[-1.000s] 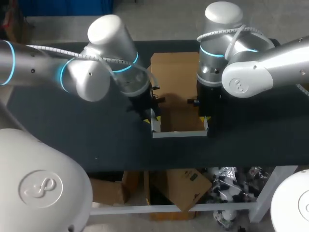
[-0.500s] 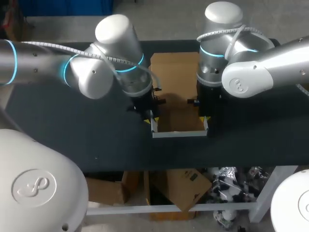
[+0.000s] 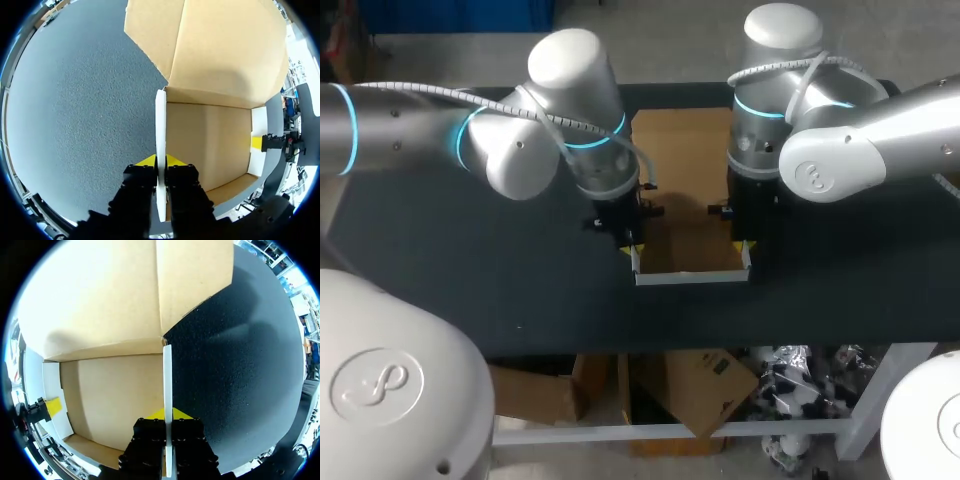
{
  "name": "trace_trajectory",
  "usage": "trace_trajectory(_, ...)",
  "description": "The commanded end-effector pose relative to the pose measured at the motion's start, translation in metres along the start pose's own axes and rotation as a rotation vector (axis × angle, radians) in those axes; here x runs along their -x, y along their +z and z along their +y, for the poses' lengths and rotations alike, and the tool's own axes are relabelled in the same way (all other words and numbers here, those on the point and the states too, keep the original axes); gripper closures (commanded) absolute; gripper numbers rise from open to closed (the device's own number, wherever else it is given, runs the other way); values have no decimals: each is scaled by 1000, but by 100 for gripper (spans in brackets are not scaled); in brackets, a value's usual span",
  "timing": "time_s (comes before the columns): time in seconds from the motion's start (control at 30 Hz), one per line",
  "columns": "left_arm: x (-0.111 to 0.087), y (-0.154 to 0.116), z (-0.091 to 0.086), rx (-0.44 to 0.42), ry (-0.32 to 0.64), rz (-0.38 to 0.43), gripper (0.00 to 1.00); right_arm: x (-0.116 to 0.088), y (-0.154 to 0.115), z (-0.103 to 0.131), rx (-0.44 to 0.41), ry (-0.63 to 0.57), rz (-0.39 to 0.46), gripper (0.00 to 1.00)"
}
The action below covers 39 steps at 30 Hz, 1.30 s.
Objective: Assemble the packaging by folding the flat box into shape, placing the metal phone stand inside, and closing the box properly
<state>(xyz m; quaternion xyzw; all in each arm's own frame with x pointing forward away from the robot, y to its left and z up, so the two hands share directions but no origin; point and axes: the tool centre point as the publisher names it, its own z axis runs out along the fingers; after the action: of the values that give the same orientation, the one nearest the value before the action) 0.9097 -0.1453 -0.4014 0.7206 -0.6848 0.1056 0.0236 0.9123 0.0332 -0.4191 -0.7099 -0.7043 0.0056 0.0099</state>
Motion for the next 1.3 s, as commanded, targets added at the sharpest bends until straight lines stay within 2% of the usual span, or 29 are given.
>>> trace_trajectory(0.03, 1, 1, 1, 1, 7, -10, 90, 0, 0, 0, -2, 0, -3, 100)
trace_trajectory(0.7, 0, 8, 3, 13, 26, -47, 87, 0, 0, 0, -2, 0, -3, 100)
trace_trajectory(0.77, 0, 8, 3, 14, 26, -50, 90, 0, 0, 0, -2, 0, -3, 100)
trace_trajectory(0.83, 0, 8, 3, 14, 25, -53, 100, 0, 0, 0, -2, 0, -3, 100)
trace_trajectory(1.23, -2, 5, 6, -11, 44, -83, 100, -1, -3, 0, 8, -11, -3, 100)
trace_trajectory(1.27, -2, 5, 6, -12, 44, -84, 100, -2, -5, -1, 12, -19, -4, 90)
trace_trajectory(1.3, -3, 5, 6, -12, 45, -84, 100, -3, -6, -2, 15, -23, -3, 64)
